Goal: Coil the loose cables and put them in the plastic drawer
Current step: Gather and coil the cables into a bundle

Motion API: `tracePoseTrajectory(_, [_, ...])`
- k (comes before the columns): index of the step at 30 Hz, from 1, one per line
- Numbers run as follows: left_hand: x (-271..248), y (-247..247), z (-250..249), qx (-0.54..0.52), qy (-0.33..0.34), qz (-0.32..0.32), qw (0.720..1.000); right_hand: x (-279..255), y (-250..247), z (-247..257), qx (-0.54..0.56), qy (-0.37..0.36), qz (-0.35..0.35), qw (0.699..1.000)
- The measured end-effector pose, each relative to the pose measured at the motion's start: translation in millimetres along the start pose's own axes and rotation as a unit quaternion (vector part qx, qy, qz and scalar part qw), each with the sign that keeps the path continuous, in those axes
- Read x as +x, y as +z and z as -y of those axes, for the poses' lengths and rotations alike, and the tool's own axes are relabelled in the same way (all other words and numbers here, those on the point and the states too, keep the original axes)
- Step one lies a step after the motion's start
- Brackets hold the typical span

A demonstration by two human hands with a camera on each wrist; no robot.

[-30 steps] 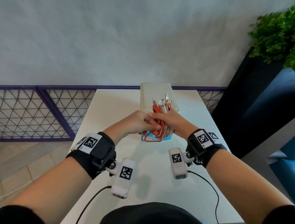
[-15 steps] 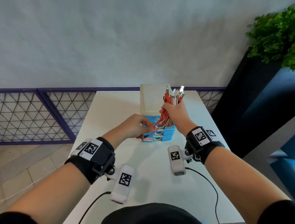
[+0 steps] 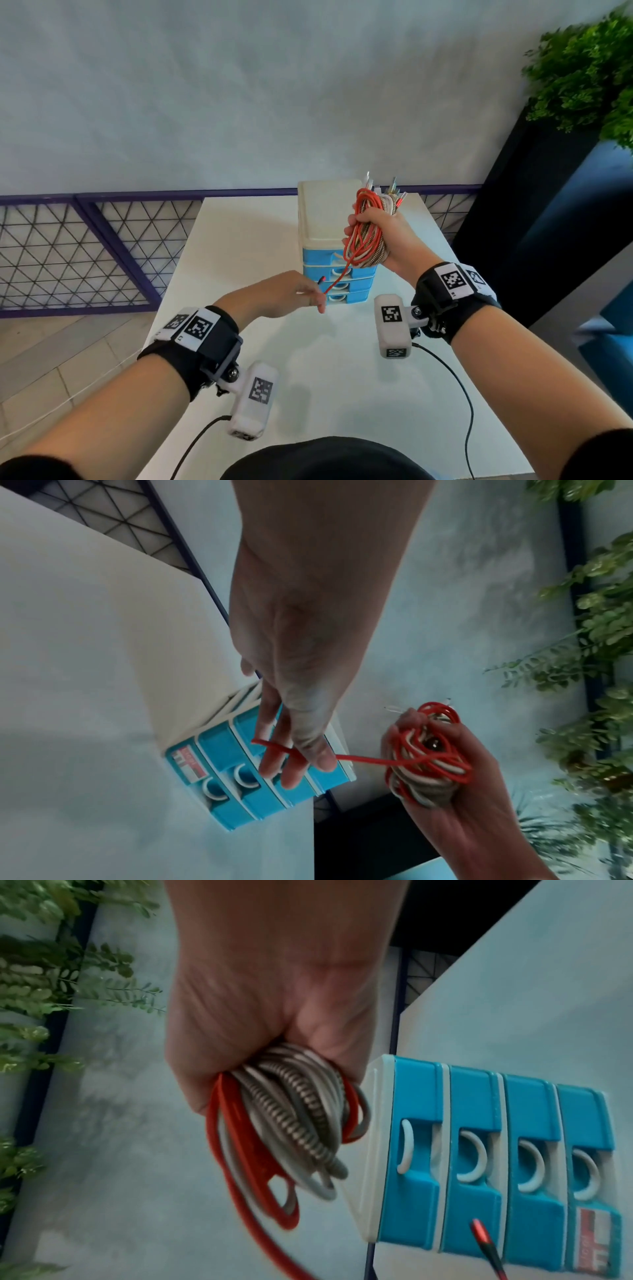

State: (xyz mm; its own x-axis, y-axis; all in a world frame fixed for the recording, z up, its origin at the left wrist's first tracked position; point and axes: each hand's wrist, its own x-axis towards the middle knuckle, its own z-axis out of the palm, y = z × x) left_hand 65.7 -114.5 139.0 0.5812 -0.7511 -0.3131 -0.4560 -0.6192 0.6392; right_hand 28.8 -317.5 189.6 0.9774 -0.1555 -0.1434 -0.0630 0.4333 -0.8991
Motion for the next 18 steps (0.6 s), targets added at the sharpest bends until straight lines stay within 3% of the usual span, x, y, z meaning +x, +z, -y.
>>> tracePoseTrajectory(2, [4.2,-5.5,5.5,0.009,-0.035,-0.053,0.998,-2.0,-4.2,2.7,-0.011,0.028,0.043,0.999])
tracePoseTrajectory(4, [7.5,-11.7,6.6,0.067,-0.068,-0.146,0.985,-4.1,-5.9,3.2,-0.072,0.046,0.065,0.994])
tracePoseTrajectory(7, [9.1,-18.9,-1.8,0.102,-0.026,-0.258,0.960,-6.3,-4.1,0.3,-0.186,0.054,0.055,0.980])
tracePoseTrajectory(14, [14.7,-25.0,-23.7,0.160,0.054,-0.315,0.934,-7.7,9.5,-6.3,-0.323,0.066,0.044,0.943])
tracePoseTrajectory(18, [15.1,-22.6,-26.6,0.164,0.071,-0.340,0.923,-10.0,13.2,-11.2,-0.292,0.108,0.104,0.945])
